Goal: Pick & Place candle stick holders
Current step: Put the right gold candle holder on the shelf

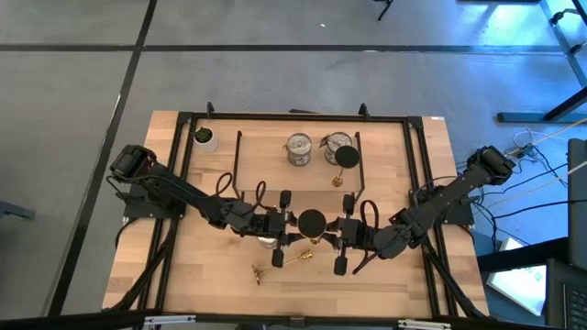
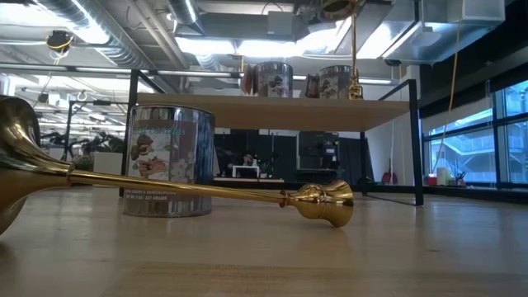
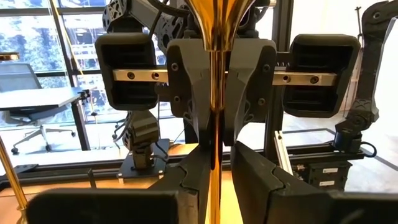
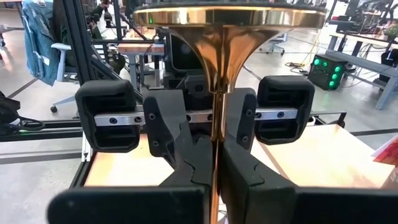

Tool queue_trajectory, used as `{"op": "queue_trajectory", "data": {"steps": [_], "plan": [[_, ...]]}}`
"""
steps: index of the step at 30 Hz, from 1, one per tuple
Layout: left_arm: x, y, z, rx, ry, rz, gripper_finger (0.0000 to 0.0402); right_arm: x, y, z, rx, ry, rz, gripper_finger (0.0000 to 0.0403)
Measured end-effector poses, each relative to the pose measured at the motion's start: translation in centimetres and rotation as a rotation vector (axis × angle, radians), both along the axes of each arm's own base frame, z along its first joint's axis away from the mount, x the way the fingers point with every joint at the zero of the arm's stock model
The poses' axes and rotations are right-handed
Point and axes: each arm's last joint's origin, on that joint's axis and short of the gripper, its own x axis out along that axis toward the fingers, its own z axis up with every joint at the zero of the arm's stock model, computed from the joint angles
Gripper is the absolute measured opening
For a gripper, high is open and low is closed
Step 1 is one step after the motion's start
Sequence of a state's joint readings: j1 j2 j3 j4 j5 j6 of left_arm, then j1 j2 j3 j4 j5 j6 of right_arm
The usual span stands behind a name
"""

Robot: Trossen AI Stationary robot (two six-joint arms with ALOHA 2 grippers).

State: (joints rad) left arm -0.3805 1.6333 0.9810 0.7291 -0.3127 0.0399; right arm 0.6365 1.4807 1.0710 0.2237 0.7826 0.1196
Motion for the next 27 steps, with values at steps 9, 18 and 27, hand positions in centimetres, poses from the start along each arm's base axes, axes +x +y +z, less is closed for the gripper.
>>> {"op": "queue_trajectory", "data": {"steps": [9,18,27], "plan": [[0.00,0.00,-0.08,0.000,0.008,-0.001,0.0081,0.02,-0.01,0.06,0.000,-0.006,-0.003,0.0012],[0.13,0.34,-0.06,-0.015,0.007,0.009,0.0068,0.03,-0.03,0.07,0.000,-0.006,-0.004,0.0012],[0.25,0.63,-0.22,-0.036,0.023,0.019,0.0014,0.06,-0.06,0.10,-0.009,-0.008,-0.004,0.0013]]}}
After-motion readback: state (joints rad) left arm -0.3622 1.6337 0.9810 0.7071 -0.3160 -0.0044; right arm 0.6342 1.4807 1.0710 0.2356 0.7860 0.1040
